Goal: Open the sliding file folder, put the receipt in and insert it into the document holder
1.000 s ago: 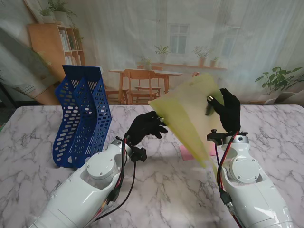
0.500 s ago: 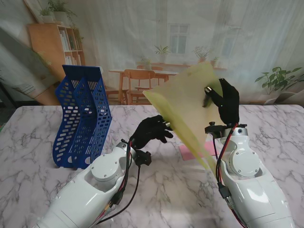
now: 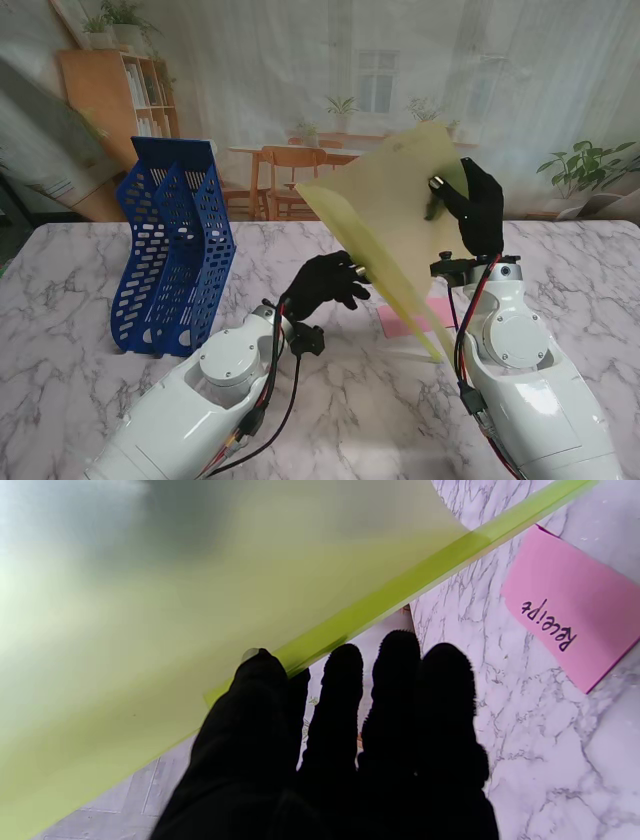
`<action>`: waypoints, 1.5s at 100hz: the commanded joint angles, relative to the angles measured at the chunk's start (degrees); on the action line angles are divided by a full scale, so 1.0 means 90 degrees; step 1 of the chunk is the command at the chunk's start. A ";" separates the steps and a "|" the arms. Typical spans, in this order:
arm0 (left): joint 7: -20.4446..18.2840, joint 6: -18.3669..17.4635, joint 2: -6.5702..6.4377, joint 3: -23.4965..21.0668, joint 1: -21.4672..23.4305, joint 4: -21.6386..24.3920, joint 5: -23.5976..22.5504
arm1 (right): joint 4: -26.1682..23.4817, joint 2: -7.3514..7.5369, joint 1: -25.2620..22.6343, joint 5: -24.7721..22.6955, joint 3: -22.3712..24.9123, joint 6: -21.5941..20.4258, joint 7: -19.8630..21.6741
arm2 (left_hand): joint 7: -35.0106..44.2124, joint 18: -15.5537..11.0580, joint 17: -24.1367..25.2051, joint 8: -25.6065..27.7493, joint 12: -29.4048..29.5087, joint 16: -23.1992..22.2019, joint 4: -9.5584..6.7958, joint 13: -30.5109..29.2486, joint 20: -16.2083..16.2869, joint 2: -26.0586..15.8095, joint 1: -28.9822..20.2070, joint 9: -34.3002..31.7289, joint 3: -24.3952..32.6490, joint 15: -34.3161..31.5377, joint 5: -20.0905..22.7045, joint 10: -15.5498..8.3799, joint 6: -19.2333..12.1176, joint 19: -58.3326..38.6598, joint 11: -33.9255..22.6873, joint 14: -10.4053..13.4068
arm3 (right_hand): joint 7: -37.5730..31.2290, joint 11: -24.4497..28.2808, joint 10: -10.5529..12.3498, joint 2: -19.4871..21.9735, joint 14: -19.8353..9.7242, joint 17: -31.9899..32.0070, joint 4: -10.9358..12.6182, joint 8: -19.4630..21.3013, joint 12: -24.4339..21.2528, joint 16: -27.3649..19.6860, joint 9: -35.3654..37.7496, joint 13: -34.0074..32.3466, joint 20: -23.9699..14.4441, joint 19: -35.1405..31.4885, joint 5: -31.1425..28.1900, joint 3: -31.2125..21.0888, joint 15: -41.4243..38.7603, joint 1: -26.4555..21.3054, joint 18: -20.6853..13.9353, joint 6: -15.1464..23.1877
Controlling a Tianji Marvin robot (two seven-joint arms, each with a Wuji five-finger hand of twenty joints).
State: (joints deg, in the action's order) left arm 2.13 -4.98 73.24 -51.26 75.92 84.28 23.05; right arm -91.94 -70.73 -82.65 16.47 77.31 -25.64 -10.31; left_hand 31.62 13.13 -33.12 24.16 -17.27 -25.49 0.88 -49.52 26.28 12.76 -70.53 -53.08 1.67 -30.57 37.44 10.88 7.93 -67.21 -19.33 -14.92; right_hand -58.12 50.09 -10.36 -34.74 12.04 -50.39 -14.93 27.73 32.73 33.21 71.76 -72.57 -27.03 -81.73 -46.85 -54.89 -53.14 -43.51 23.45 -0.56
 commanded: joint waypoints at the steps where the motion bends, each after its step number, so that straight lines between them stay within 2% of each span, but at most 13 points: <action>1: -0.0118 -0.0037 -0.0016 -0.0062 0.0048 0.0009 -0.0003 | 0.0052 -0.0003 -0.0043 -0.0017 0.0013 -0.0028 0.0000 | 0.0192 -0.0309 0.0083 -0.0021 0.0002 0.0016 -0.0055 0.0105 -0.0078 -0.0252 -0.0377 0.0115 0.0243 -0.0081 0.0163 -0.0024 0.0010 -0.0150 0.0029 -0.0041 | -0.0486 0.0386 0.0283 0.0377 -0.0445 -0.0180 0.0156 0.0266 0.0167 0.0184 0.0249 -0.0255 -0.0089 -0.0196 -0.0274 -0.0450 -0.0603 -0.0444 -0.0067 0.0954; 12: -0.0160 -0.0082 -0.0057 -0.0153 0.0053 0.0045 -0.0077 | 0.0145 -0.0012 -0.0083 -0.0067 0.0014 -0.0086 -0.0041 | -0.0067 -0.0317 0.0221 -0.0035 0.0018 0.0019 -0.0083 0.0258 -0.0065 -0.0212 -0.0292 0.0322 0.0065 -0.0028 -0.0083 -0.0088 -0.0077 -0.0098 0.0046 -0.0049 | -0.0483 0.0382 0.0281 0.0378 -0.0441 -0.0172 0.0155 0.0263 0.0168 0.0179 0.0243 -0.0254 -0.0089 -0.0191 -0.0265 -0.0445 -0.0592 -0.0444 -0.0068 0.0946; 15: -0.0166 -0.0096 -0.0066 -0.0169 0.0046 0.0042 -0.0118 | 0.0173 -0.0015 -0.0086 -0.0083 0.0015 -0.0101 -0.0055 | -0.0375 -0.0325 0.0296 0.0097 0.0151 0.0003 -0.0151 0.0344 -0.0005 -0.0201 -0.0246 0.0470 -0.0063 0.0007 -0.0168 -0.0130 -0.0133 -0.0037 0.0024 -0.0054 | -0.0484 0.0382 0.0278 0.0381 -0.0441 -0.0168 0.0155 0.0262 0.0169 0.0178 0.0242 -0.0255 -0.0089 -0.0189 -0.0265 -0.0443 -0.0590 -0.0444 -0.0070 0.0944; 27: -0.0171 -0.0122 -0.0096 -0.0264 0.0047 0.0069 -0.0201 | 0.0245 -0.0028 -0.0099 -0.0172 0.0023 -0.0123 -0.0129 | -0.1053 -0.0251 0.0725 -0.0068 0.0257 0.0028 -0.0223 0.0787 0.0032 -0.0206 0.0427 0.1068 -0.0139 0.0196 -0.0602 -0.0139 -0.0106 0.0209 0.0210 -0.0140 | -0.0477 0.0378 0.0277 0.0400 -0.0440 -0.0166 0.0151 0.0255 0.0171 0.0171 0.0232 -0.0251 -0.0091 -0.0187 -0.0246 -0.0426 -0.0573 -0.0436 -0.0071 0.0937; 32: -0.0153 -0.0128 -0.0107 -0.0320 0.0058 0.0099 -0.0245 | 0.0298 -0.0044 -0.0090 -0.0321 0.0022 -0.0129 -0.0241 | -0.1375 -0.0221 0.1033 -0.0244 0.0292 0.0039 -0.0209 0.1106 0.0061 -0.0218 0.0761 0.1480 -0.0172 0.0327 -0.0853 -0.0045 -0.0010 0.0407 0.0294 -0.0182 | -0.0470 0.0374 0.0281 0.0405 -0.0440 -0.0165 0.0148 0.0249 0.0170 0.0167 0.0226 -0.0253 -0.0091 -0.0185 -0.0230 -0.0412 -0.0565 -0.0434 -0.0072 0.0936; 46: -0.0017 -0.0125 -0.0152 -0.0511 0.0091 0.0224 -0.0546 | 0.0415 -0.0103 -0.0079 -0.0628 0.0033 -0.0075 -0.0568 | -0.1599 -0.0163 0.1645 -0.0331 0.0284 0.0032 -0.0195 0.1709 0.0058 -0.0169 0.1022 0.2108 -0.0183 0.0506 -0.1057 0.0181 0.0173 0.0795 0.0344 -0.0285 | -0.0464 0.0346 0.0298 0.0453 -0.0446 -0.0145 0.0147 0.0218 0.0151 0.0143 0.0214 -0.0251 -0.0091 -0.0170 -0.0186 -0.0353 -0.0512 -0.0436 -0.0081 0.0931; 57: 0.0097 -0.0084 -0.0202 -0.0667 0.0101 0.0344 -0.0943 | 0.0566 -0.0174 -0.0005 -0.0962 0.0013 0.0072 -0.0938 | -0.1681 -0.0119 0.2150 -0.0309 0.0232 0.0036 -0.0199 0.2182 0.0004 -0.0228 0.1071 0.2375 -0.0171 0.0679 -0.1085 0.0162 0.0248 0.1164 0.0345 -0.0294 | -0.0459 0.0326 0.0293 0.0496 -0.0448 -0.0127 0.0149 0.0203 0.0132 0.0119 0.0194 -0.0248 -0.0087 -0.0154 -0.0147 -0.0307 -0.0460 -0.0431 -0.0104 0.0931; 75: 0.0153 0.0171 -0.0263 -0.0852 0.0092 0.0585 -0.1325 | 0.0805 -0.0307 0.0157 -0.1481 -0.0069 0.0578 -0.1610 | -0.1727 -0.0102 0.2297 -0.0267 0.0148 0.0000 -0.0202 0.2273 0.0017 -0.0352 0.1072 0.2371 -0.0159 0.0713 -0.1073 0.0184 0.0334 0.1281 0.0294 -0.0302 | -0.0455 0.0271 0.0328 0.0608 -0.0457 -0.0115 0.0169 0.0173 0.0054 0.0047 0.0164 -0.0247 -0.0060 -0.0098 -0.0043 -0.0171 -0.0309 -0.0452 -0.0177 0.0900; 93: 0.0192 0.0455 -0.0254 -0.0832 -0.0023 0.0637 -0.1468 | 0.0834 -0.0386 0.0230 -0.1633 -0.0092 0.1243 -0.1959 | -0.1884 -0.0131 0.2316 -0.0286 0.0127 -0.0036 -0.0200 0.2306 0.0056 -0.0397 0.1059 0.2459 -0.0176 0.0705 -0.1174 0.0264 0.0465 0.1292 0.0336 -0.0347 | -0.0456 0.0195 0.0286 0.0684 -0.0405 -0.0084 0.0185 0.0142 -0.0054 -0.0035 0.0125 -0.0238 -0.0019 -0.0033 0.0038 -0.0110 -0.0135 -0.0472 -0.0157 0.0808; 105: 0.0213 0.0508 -0.0246 -0.0836 -0.0075 0.0640 -0.1484 | 0.0668 -0.0402 0.0254 -0.1601 -0.0022 0.1703 -0.2032 | -0.1908 -0.0129 0.2340 -0.0272 0.0116 -0.0048 -0.0202 0.2339 0.0073 -0.0446 0.1036 0.2470 -0.0176 0.0702 -0.1132 0.0248 0.0459 0.1303 0.0332 -0.0354 | -0.0456 0.0173 0.0244 0.0706 -0.0373 -0.0114 0.0190 0.0127 -0.0114 -0.0071 0.0117 -0.0242 0.0015 0.0009 0.0070 -0.0100 -0.0063 -0.0490 -0.0052 0.0757; 119: 0.0214 0.0504 -0.0259 -0.0877 -0.0067 0.0717 -0.1512 | 0.0451 -0.0372 0.0385 -0.1818 0.0062 0.2300 -0.1999 | -0.1899 -0.0125 0.2343 -0.0244 0.0100 -0.0060 -0.0202 0.2320 0.0093 -0.0503 0.1013 0.2420 -0.0180 0.0688 -0.1064 0.0224 0.0451 0.1300 0.0310 -0.0351 | -0.0451 0.0152 0.0251 0.0738 -0.0369 -0.0105 0.0188 0.0115 -0.0157 -0.0103 0.0089 -0.0232 0.0040 0.0034 0.0094 -0.0078 0.0001 -0.0489 -0.0060 0.0727; 137: 0.0166 0.0463 -0.0293 -0.0941 0.0010 0.0811 -0.1535 | 0.0340 -0.0315 0.0616 -0.2172 0.0082 0.2749 -0.1874 | -0.1866 -0.0129 0.2330 -0.0207 0.0087 -0.0070 -0.0199 0.2280 0.0113 -0.0558 0.0990 0.2347 -0.0191 0.0677 -0.0985 0.0209 0.0472 0.1291 0.0288 -0.0340 | -0.0454 0.0129 0.0254 0.0754 -0.0368 -0.0100 0.0191 0.0103 -0.0218 -0.0147 0.0080 -0.0237 0.0083 0.0076 0.0112 -0.0058 0.0087 -0.0494 -0.0062 0.0722; 150: 0.0186 0.0415 -0.0304 -0.1003 0.0093 0.0839 -0.1555 | 0.0307 -0.0346 0.0731 -0.2234 0.0046 0.3163 -0.1953 | -0.1863 -0.0119 0.2332 -0.0193 0.0081 -0.0069 -0.0194 0.2280 0.0128 -0.0590 0.0999 0.2303 -0.0207 0.0686 -0.0973 0.0194 0.0474 0.1282 0.0283 -0.0361 | -0.0462 0.0127 0.0238 0.0767 -0.0364 -0.0132 0.0196 0.0092 -0.0259 -0.0162 0.0080 -0.0245 0.0115 0.0087 0.0132 -0.0056 0.0113 -0.0510 -0.0066 0.0684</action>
State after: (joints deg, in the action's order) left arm 4.42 -0.86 70.66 -60.16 76.30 91.60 9.30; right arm -88.47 -73.54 -76.98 -4.41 77.78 1.77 -27.09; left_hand 15.17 13.27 -12.65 21.67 -15.90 -25.49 0.48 -29.41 26.32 9.50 -61.84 -32.58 1.08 -25.12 28.69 13.43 11.88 -56.27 -16.43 -17.91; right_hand -58.00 48.90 -9.74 -32.29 11.21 -50.56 -15.04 27.86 29.35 30.72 71.76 -72.63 -26.67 -81.04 -45.22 -53.43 -50.40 -43.48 23.45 -0.11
